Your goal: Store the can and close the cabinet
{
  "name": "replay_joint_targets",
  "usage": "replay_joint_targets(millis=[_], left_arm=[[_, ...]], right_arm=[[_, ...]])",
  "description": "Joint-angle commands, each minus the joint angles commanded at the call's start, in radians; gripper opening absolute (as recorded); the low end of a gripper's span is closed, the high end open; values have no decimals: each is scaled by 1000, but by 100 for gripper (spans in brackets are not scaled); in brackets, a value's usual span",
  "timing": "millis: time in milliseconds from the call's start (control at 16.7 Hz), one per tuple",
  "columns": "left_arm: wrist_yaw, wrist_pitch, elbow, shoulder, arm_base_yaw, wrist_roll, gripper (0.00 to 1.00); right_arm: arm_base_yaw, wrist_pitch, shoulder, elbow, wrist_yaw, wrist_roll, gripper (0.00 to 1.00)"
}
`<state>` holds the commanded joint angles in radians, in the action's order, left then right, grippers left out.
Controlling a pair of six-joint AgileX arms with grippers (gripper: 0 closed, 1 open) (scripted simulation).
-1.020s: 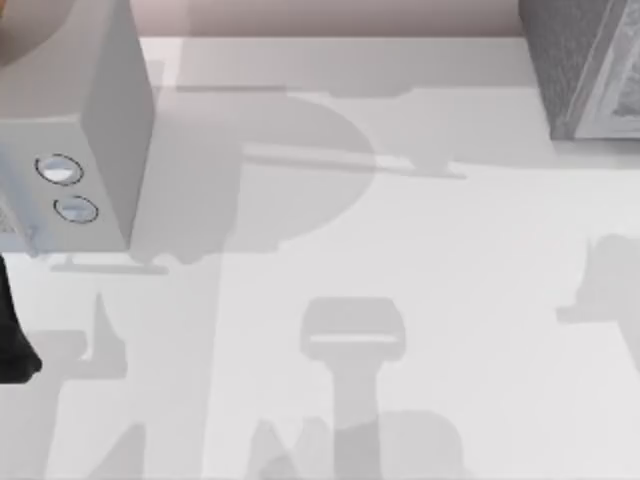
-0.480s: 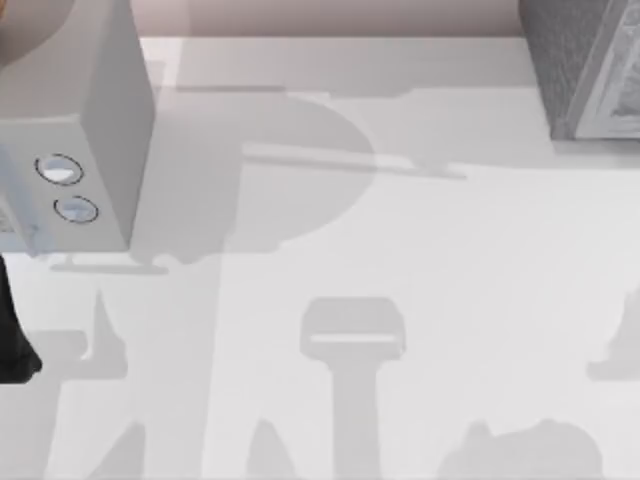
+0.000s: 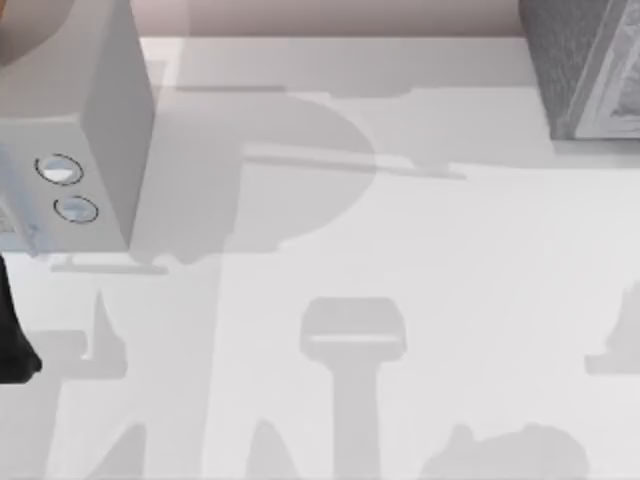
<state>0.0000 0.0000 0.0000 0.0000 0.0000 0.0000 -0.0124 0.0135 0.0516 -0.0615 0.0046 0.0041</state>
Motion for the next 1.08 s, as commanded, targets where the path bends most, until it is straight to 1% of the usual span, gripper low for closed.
replay_joint_targets(millis=[120,300,1080], left_arm=[[0,0,0,0,0,0,100],[0,0,0,0,0,0,100],[0,0,0,0,0,0,100]], right_arm=[[-9,23,72,-90,11,2,0],[-28,72,223,-290,34,5,0],[-136,325,1016,-1332,151,14,0]])
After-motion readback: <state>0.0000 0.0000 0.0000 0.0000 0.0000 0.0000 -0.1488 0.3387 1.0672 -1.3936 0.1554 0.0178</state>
